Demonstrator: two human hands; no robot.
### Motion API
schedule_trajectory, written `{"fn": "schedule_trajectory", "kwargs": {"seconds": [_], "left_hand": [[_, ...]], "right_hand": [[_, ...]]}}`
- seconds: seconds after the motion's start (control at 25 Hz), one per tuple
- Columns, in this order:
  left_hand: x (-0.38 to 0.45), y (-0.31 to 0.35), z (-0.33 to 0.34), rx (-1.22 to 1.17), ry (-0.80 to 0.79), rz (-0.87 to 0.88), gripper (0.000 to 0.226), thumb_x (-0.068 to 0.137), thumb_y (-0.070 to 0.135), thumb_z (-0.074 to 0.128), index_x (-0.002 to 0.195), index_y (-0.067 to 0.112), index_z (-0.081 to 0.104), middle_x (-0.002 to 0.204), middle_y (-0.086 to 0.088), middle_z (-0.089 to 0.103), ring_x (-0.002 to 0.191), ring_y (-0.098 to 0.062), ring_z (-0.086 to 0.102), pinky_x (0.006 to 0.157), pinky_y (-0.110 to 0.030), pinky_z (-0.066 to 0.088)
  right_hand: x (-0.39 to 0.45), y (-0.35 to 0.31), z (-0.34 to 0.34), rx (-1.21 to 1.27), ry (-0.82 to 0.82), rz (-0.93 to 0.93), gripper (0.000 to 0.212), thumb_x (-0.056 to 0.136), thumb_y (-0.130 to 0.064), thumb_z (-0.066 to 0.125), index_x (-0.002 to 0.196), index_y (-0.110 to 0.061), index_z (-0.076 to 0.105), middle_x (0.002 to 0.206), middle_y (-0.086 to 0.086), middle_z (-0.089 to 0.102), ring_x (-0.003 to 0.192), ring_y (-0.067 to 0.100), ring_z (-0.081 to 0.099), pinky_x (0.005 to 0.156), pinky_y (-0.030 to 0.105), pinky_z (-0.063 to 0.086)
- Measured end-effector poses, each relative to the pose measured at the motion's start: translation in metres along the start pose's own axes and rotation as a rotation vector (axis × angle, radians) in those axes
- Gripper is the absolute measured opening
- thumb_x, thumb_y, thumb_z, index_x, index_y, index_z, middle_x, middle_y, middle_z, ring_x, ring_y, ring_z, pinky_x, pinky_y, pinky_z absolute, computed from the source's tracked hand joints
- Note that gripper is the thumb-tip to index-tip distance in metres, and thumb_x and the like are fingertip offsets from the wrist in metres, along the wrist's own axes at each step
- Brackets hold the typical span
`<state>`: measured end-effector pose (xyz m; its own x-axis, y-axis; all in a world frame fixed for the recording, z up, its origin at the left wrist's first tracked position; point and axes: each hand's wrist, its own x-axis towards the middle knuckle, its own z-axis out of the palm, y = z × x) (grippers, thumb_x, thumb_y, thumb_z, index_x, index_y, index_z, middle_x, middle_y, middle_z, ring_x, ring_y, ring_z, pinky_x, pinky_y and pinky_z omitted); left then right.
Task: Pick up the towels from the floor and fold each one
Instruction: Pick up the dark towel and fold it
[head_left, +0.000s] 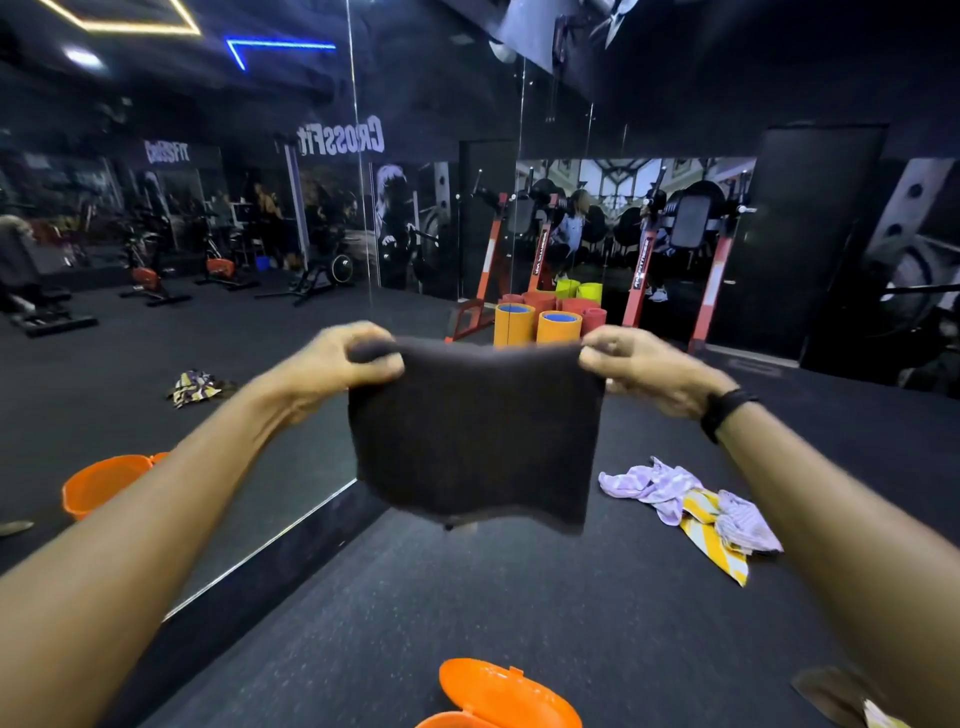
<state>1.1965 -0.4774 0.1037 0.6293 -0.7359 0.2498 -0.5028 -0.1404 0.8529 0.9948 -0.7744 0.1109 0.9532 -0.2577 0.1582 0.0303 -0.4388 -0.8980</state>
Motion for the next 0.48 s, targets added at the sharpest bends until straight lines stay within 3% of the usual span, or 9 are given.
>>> {"fn": "schedule_trajectory", "kwargs": {"seconds": [0.08,0.2,0.28,0.4,0.48], "left_hand": [[-0.007,-0.003,0.002,-0.323,-0.006,-0.012,0.054,0.062,0.033,0.086,0.109,0.018,0.065,0.099,0.008,0.074,0.095,-0.007,0.067,0.076,-0.017,0.053],[-0.012,-0.006,0.026,-0.325,0.097,-0.015,0.023,0.082,0.013,0.072,0.104,0.014,0.066,0.087,0.011,0.075,0.085,-0.007,0.068,0.067,-0.016,0.054],[-0.012,-0.007,0.035,-0.449,0.15,-0.038,0.022,0.08,0.022,0.071,0.1,0.016,0.066,0.086,0.009,0.075,0.082,-0.007,0.068,0.069,-0.022,0.056],[-0.013,-0.014,0.045,-0.486,0.003,-0.12,0.071,0.048,0.046,0.089,0.109,0.021,0.062,0.102,0.006,0.074,0.095,-0.008,0.069,0.072,-0.023,0.057],[-0.012,-0.023,0.052,-0.451,0.011,-0.137,0.084,0.043,0.043,0.093,0.116,0.02,0.059,0.11,0.003,0.072,0.103,-0.012,0.067,0.074,-0.023,0.057]], "right_hand": [[-0.002,-0.006,-0.002,0.25,-0.036,0.004,0.037,0.076,-0.027,0.076,0.111,-0.018,0.064,0.108,-0.004,0.071,0.098,0.01,0.067,0.08,0.025,0.056],[0.001,0.015,0.012,0.221,-0.019,0.008,0.079,0.047,-0.045,0.091,0.113,-0.011,0.065,0.112,0.005,0.071,0.1,0.015,0.068,0.083,0.027,0.056],[0.007,0.023,0.015,0.296,0.062,0.02,0.069,0.052,-0.04,0.09,0.109,-0.009,0.066,0.106,0.007,0.072,0.092,0.015,0.07,0.076,0.027,0.057],[0.01,0.021,0.022,0.412,0.158,0.064,0.021,0.084,-0.012,0.069,0.103,-0.005,0.065,0.096,0.009,0.072,0.079,0.016,0.07,0.072,0.028,0.059],[0.012,0.024,0.027,0.389,0.154,0.134,0.014,0.09,-0.008,0.061,0.103,-0.003,0.064,0.092,0.01,0.073,0.075,0.016,0.071,0.069,0.028,0.059]]}}
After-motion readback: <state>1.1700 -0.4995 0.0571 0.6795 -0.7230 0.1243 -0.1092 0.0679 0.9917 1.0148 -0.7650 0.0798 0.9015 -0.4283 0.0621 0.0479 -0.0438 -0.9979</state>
